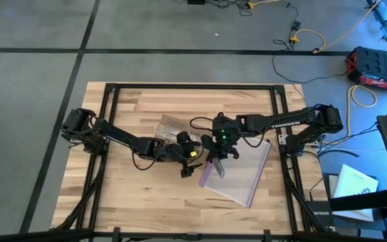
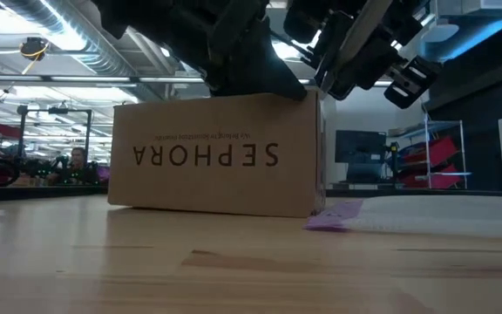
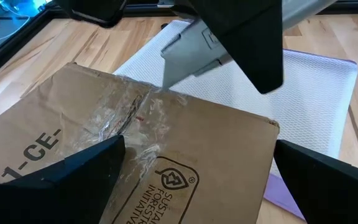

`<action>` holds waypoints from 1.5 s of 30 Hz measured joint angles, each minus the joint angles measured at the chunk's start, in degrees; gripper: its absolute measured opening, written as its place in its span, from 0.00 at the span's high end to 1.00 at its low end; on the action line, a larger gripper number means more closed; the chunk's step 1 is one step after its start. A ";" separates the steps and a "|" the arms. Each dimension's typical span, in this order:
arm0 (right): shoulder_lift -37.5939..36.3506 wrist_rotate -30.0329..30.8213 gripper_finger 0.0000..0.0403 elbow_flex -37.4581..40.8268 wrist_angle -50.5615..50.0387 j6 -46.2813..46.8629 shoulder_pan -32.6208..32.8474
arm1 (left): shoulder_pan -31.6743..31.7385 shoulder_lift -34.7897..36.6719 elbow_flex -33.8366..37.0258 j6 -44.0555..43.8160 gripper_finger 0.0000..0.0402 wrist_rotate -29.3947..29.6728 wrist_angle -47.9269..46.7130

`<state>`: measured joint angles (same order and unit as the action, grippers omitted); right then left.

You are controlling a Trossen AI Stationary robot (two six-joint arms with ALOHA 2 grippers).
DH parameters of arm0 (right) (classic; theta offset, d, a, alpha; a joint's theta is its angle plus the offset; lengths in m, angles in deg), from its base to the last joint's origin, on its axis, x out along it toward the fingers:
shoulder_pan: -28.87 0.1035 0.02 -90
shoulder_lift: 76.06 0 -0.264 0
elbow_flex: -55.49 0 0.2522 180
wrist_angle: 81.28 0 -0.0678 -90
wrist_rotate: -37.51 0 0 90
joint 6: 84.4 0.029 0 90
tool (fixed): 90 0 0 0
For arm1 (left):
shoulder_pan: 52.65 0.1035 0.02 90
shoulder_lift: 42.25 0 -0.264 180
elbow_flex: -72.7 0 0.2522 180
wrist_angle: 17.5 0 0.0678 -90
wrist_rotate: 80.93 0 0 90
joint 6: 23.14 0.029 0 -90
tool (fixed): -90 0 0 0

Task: Unpack boxes
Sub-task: Open the cardboard box using the cutter

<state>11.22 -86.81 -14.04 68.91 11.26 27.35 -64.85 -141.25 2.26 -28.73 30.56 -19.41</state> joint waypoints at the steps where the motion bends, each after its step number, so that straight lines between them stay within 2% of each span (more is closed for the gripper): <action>1: 0.39 -0.24 0.87 0.00 0.38 -0.04 0.00 | 0.00 0.00 0.00 0.04 0.00 -0.08 0.04; 10: 0.95 -1.03 0.87 -1.40 2.69 0.07 0.02 | 0.00 0.00 0.00 -0.15 0.00 -0.15 -0.39; 20: 0.88 0.74 0.87 -3.69 -7.48 -4.66 0.00 | 0.00 0.00 0.00 0.04 0.00 -0.19 -0.54; 45: 1.10 0.69 0.87 -3.72 -9.44 -5.19 -2.24 | -0.02 0.00 0.00 1.23 0.00 -0.28 -0.89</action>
<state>12.32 -86.12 -17.76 59.47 6.07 25.10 -64.88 -141.25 2.26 -27.49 30.28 -20.30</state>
